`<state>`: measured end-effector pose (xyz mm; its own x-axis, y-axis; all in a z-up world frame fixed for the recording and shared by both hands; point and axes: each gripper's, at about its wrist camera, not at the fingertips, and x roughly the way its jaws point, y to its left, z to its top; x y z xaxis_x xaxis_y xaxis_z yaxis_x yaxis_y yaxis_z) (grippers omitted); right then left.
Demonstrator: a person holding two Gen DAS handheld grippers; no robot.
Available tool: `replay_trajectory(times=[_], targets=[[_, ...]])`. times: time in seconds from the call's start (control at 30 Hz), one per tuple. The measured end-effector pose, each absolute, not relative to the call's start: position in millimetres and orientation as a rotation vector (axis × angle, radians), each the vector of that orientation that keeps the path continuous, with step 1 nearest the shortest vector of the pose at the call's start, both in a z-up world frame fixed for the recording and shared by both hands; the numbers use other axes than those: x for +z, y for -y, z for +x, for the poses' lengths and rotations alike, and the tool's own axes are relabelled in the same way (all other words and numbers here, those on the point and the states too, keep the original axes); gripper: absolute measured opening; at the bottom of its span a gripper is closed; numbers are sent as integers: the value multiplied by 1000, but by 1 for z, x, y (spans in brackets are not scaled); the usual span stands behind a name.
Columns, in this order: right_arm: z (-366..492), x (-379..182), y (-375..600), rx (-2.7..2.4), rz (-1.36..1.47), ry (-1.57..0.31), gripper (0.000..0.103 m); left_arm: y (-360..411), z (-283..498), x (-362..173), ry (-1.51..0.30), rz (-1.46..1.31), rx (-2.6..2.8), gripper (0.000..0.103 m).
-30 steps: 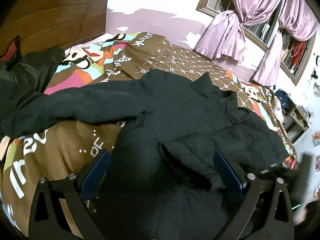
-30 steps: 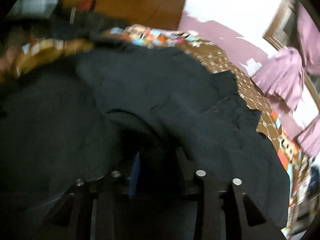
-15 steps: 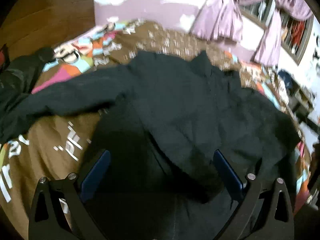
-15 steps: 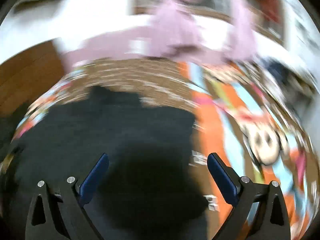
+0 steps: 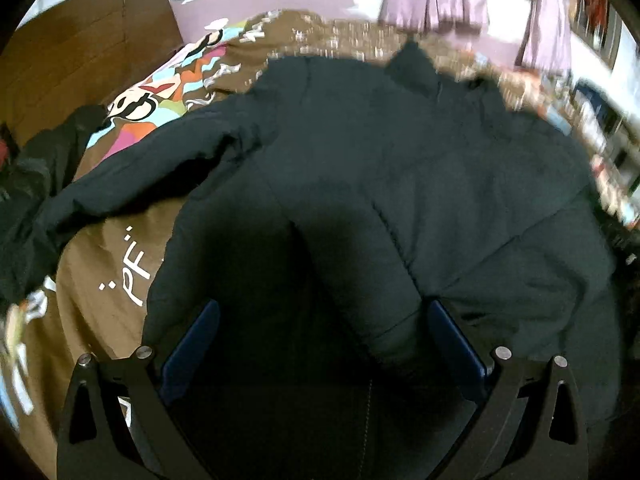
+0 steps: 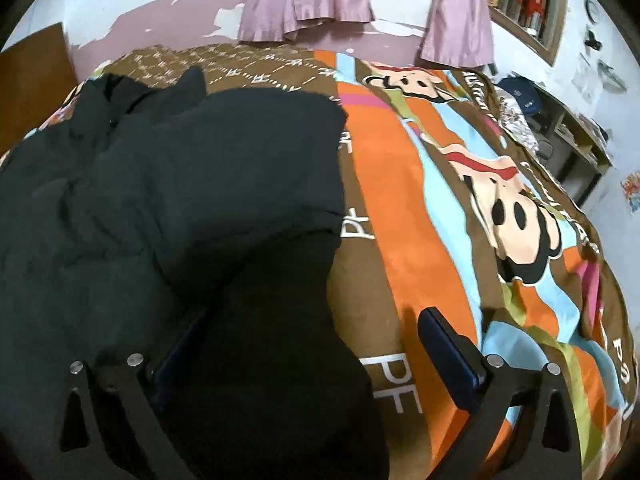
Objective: Fold large clothes
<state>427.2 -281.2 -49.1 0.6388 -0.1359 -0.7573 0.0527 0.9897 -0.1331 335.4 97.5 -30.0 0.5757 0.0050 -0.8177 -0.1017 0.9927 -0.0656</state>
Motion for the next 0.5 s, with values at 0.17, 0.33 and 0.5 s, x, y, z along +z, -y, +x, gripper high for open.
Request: replay_trajectory(times=[0.17,0.33,0.5], targets=[[410,-6,276,-159,-62,-779,103,-170,302,1,-785,-474,43,101],[401,46,215,-58,-72,-684,103,-267,261,10,-700,-687,236,101],[398,59,128,115,-74,-724,103,-356,230,-7,-658,-953,433,101]])
